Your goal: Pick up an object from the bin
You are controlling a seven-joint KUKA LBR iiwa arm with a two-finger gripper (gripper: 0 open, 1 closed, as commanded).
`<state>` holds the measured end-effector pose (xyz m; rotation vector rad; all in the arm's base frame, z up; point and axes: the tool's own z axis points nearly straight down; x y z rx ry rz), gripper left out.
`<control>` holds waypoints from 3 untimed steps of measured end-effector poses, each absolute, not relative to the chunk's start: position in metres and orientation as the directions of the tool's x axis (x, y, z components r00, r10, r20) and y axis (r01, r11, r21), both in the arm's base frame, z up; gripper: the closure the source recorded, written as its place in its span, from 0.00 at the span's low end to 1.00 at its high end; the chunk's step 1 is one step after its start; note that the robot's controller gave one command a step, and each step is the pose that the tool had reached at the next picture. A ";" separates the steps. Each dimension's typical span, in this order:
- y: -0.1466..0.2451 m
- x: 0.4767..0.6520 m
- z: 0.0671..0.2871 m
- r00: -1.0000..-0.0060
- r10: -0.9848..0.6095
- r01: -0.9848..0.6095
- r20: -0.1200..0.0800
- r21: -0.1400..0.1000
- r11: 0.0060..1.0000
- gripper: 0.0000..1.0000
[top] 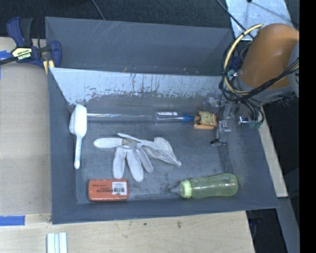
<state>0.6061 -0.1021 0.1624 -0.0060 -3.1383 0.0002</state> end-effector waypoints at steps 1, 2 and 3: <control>-0.102 0.607 0.167 -1.000 0.002 0.002 -0.004 -0.001 1.000 0.00; -0.065 0.601 0.125 -0.998 -0.056 -0.056 -0.009 -0.003 0.998 0.00; -0.016 0.620 0.077 -0.993 -0.116 -0.116 -0.011 -0.004 0.993 0.00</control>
Offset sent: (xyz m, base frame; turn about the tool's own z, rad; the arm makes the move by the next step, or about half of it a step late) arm -0.0112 0.0645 -0.0672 -0.0994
